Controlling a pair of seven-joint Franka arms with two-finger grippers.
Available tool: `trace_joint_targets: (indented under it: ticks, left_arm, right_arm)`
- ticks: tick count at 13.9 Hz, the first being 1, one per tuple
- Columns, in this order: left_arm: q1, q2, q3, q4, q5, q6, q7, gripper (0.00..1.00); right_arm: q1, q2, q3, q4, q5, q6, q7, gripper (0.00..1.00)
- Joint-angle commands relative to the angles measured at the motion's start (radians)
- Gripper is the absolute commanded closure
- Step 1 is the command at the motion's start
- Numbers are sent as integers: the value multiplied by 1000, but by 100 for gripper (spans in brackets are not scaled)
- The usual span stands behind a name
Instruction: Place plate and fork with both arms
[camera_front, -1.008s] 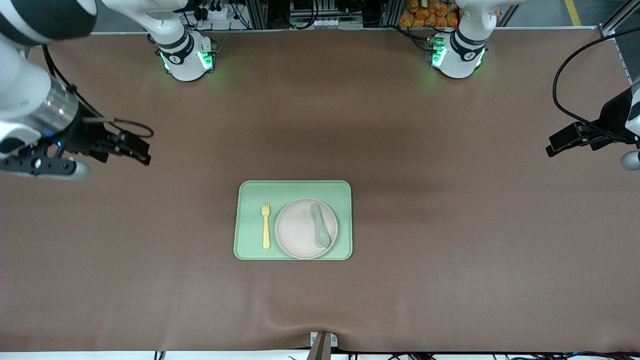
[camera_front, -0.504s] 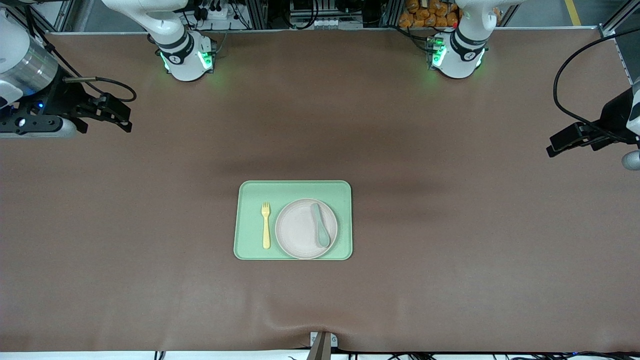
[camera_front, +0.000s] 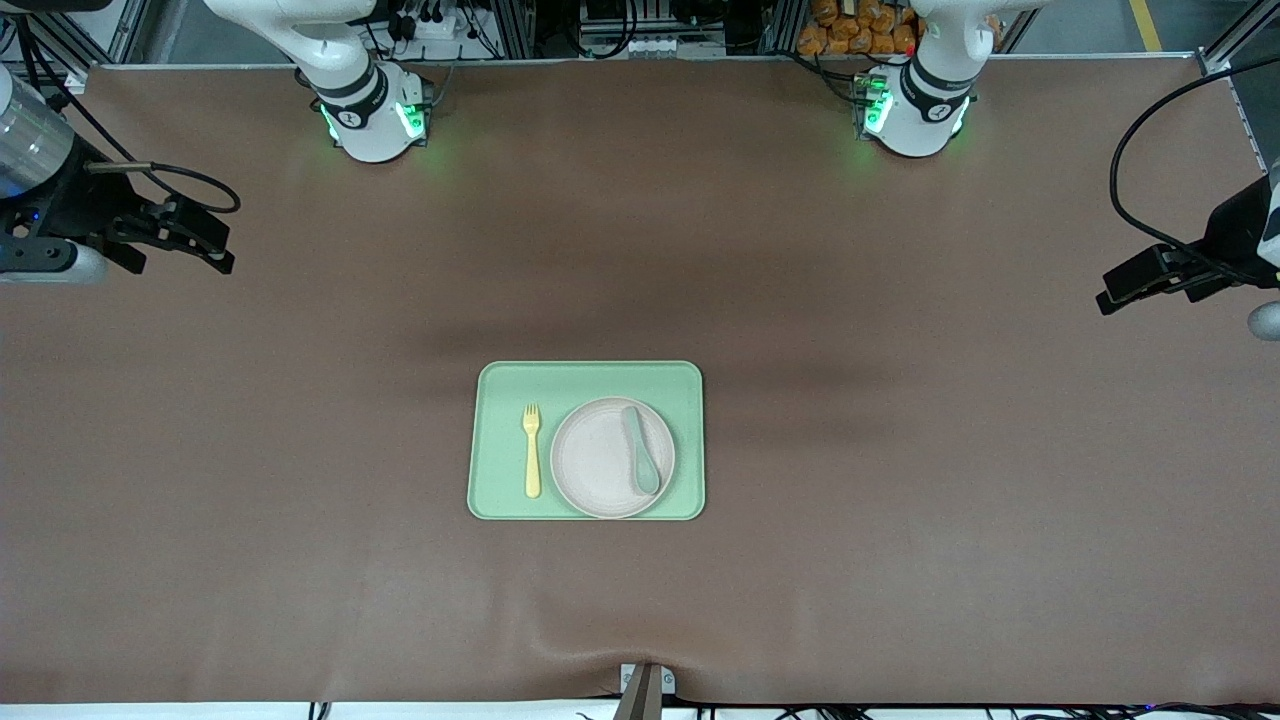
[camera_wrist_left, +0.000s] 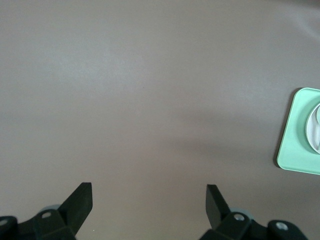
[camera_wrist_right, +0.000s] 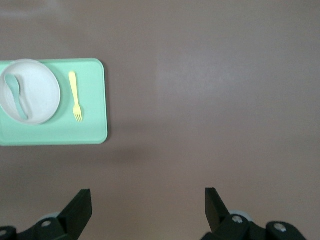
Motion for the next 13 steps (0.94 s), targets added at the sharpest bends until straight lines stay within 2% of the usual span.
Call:
trace_joint_targets:
  ticks: [1,13]
  left_arm:
    - [7,-6,-4,5,15,5,26,0]
    - [6,-6,-4,6,15,3,26,0]
  right_arm:
    - [-32,2,-13,18,14,-39,-46,0]
    - [-29,0,-13,19,12,-41,-48,0]
